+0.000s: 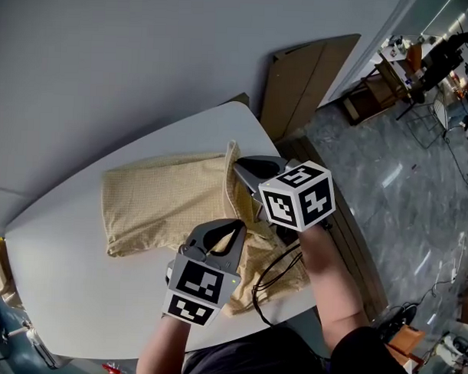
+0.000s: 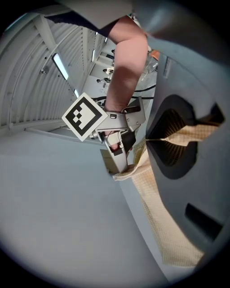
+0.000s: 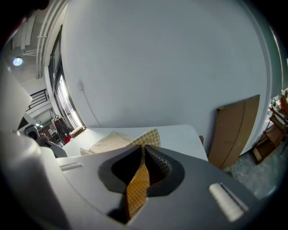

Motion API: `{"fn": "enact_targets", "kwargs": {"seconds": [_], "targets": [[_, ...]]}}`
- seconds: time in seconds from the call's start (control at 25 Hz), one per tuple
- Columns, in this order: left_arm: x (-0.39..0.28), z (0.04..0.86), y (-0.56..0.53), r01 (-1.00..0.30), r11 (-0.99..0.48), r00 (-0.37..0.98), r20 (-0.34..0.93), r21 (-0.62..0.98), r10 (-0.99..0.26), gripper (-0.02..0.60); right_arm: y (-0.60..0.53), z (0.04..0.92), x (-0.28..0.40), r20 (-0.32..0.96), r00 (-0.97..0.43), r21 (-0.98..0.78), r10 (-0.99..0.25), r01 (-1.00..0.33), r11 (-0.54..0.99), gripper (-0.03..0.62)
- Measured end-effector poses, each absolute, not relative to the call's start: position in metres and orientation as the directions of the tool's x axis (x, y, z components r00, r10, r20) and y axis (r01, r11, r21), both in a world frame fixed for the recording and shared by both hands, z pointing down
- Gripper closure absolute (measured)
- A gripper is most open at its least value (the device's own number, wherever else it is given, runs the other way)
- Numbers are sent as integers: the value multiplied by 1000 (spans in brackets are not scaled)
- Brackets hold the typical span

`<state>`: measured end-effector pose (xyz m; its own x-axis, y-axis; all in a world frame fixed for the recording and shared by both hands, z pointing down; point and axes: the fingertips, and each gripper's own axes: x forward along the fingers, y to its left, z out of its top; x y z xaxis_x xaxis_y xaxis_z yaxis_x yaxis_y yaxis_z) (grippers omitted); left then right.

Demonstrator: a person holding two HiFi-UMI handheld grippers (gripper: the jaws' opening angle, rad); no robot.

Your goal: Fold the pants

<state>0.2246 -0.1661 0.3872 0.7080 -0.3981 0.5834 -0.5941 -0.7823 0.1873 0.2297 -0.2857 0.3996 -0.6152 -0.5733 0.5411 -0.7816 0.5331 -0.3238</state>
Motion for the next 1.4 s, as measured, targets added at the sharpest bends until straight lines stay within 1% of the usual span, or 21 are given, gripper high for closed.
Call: {"fn": "enact_targets", "kwargs": {"seconds": [0.2, 0.28, 0.32, 0.4, 0.48, 0.6, 0.68, 0.8, 0.92, 1.08, 1.24, 1.4], "targets": [[238, 402, -166, -584, -792, 693, 618, 178, -372, 567, -284, 418, 252, 550, -609, -325, -572, -787, 525, 545], [244, 405, -166, -577, -799, 691, 624, 172, -365, 566, -284, 423, 266, 554, -590, -322, -588, -803, 502, 586], [247, 406, -166, -570, -804, 693, 624, 168, -361, 566, -284, 426, 273, 554, -582, -325, -595, -810, 489, 586], [258, 406, -162, -549, -816, 712, 613, 181, -342, 565, -282, 428, 287, 551, -577, -342, -603, -815, 467, 583], [271, 404, -156, -516, -824, 753, 583, 236, -304, 578, -278, 430, 296, 550, -575, -352, -605, -817, 456, 580], [290, 397, -145, -459, -829, 810, 534, 319, -243, 577, -273, 427, 301, 555, -567, -340, -608, -822, 457, 579], [296, 394, -139, -440, -838, 819, 528, 323, -226, 577, -269, 424, 304, 555, -565, -334, -611, -824, 458, 577], [293, 392, -136, -444, -844, 812, 535, 302, -235, 578, -264, 417, 307, 549, -560, -327, -620, -827, 458, 577], [275, 386, -140, -477, -823, 807, 525, 308, -271, 583, -262, 406, 302, 544, -552, -313, -632, -832, 457, 579], [228, 382, -145, -558, -772, 776, 522, 305, -354, 583, -256, 387, 276, 537, -557, -291, -633, -827, 481, 579], [169, 386, -149, -652, -694, 720, 539, 307, -438, 583, -252, 370, 238, 526, -574, -272, -628, -813, 516, 580], [92, 385, -147, -735, -596, 662, 532, 324, -527, 583, -247, 360, 180, 533, -598, -249, -599, -787, 565, 582]]}}
